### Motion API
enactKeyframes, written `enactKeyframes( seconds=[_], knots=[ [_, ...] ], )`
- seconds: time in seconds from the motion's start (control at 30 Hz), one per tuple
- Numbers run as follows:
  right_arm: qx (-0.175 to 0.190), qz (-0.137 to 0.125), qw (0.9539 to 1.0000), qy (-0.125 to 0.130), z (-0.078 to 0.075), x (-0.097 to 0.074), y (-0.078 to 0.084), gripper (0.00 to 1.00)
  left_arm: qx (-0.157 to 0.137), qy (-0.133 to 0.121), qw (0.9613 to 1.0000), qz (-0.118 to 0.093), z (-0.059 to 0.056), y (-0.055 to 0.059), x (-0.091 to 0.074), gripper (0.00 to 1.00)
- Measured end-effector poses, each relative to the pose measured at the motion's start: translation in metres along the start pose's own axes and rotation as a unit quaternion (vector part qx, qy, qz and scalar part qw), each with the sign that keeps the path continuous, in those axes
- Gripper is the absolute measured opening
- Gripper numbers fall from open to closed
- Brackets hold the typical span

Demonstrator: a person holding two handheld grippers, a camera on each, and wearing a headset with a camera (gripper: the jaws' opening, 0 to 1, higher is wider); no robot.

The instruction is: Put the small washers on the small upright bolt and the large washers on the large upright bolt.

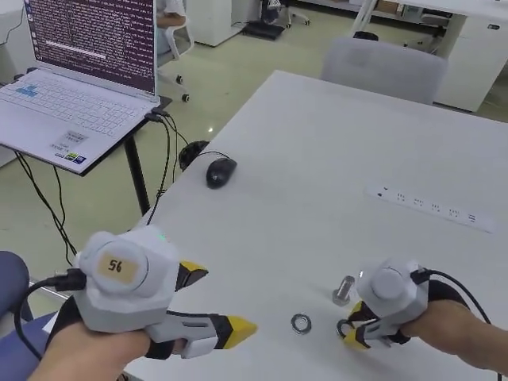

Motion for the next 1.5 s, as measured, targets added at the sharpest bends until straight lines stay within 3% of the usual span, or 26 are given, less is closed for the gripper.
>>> enactKeyframes(
  seconds=[0.5,0.8,0.97,1.5],
  knots=[
    [-0.002,-0.028,0.9986,0.044,-0.014,-0.058,-0.009,0.23,0.003,0.007,1.0000,-0.004,0.001,-0.004,0.006,0.62],
    [-0.023,-0.026,0.9976,0.060,-0.031,-0.077,-0.027,0.23,0.004,0.009,0.9999,-0.006,0.000,-0.007,0.006,0.63],
    [-0.029,-0.016,0.9978,0.057,-0.044,-0.073,-0.035,0.23,0.003,0.009,0.9999,-0.005,-0.001,-0.006,0.006,0.63],
    [-0.028,0.009,0.9988,0.039,-0.050,-0.047,-0.037,0.23,-0.001,0.003,1.0000,-0.002,0.004,-0.002,0.002,0.63]
  ],
)
Point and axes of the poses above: the centre of the closed fingertips' face, and the gripper's own axes: x roughly forward along the fingers, z roughly to its left, y roughly out of its underside, the point moved 10 cm from there along -x, roughly backward along the fingers, and after that the axes turned 10 degrees about z, right-handed, at the moved point
